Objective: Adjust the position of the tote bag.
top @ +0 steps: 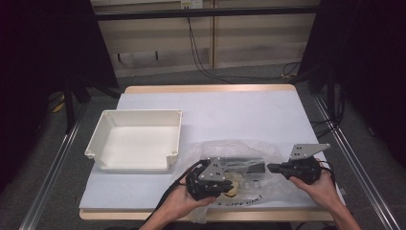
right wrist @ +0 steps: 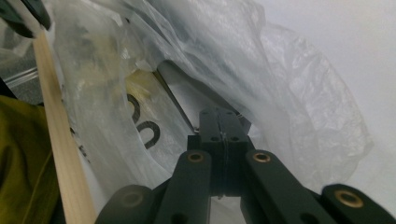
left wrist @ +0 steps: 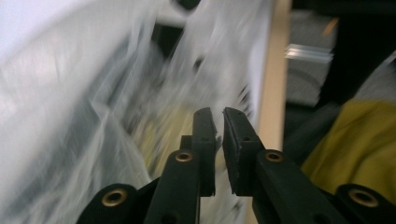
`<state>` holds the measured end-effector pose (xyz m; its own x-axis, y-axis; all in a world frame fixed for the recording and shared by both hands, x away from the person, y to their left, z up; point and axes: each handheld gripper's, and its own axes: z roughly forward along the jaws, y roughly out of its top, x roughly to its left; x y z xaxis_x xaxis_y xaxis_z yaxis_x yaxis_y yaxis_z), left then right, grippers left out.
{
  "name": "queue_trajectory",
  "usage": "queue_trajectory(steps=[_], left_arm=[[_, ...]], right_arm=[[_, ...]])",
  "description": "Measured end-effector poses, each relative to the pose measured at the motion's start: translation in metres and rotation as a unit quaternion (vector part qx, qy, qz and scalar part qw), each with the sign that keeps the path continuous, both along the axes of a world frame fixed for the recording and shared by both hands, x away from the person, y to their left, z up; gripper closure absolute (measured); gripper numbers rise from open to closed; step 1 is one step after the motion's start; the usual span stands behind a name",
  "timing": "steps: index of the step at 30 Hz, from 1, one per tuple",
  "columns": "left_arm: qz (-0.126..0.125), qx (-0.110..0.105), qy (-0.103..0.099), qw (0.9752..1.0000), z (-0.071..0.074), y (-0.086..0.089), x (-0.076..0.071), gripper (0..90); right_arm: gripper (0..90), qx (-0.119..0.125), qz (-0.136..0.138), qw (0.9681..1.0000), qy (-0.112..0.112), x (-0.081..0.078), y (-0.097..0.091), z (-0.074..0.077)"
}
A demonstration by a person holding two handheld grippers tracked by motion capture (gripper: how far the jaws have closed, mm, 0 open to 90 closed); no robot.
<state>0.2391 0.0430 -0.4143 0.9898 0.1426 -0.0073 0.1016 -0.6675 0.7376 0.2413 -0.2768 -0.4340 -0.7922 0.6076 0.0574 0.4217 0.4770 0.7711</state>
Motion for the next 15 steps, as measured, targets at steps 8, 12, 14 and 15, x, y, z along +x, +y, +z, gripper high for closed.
queue_trajectory(steps=[8,12,14,15], left_arm=[[0.078,0.063,-0.009,0.9949,-0.016,0.037,0.024,86.3],[0.105,0.072,-0.012,0.9918,-0.014,0.048,0.03,86.2],[0.112,0.079,-0.018,0.9904,-0.011,0.051,0.033,86.2],[0.118,0.079,-0.022,0.9897,-0.01,0.051,0.035,86.2]], right_arm=[[90.0,-0.042,-0.01,0.999,0.015,0.011,0.002,-0.009],[90.0,-0.059,-0.01,0.9979,0.024,0.016,0.005,-0.015],[90.0,-0.071,-0.013,0.9972,0.021,0.017,0.005,-0.016],[90.0,-0.071,-0.012,0.9972,0.021,0.017,0.005,-0.016]])
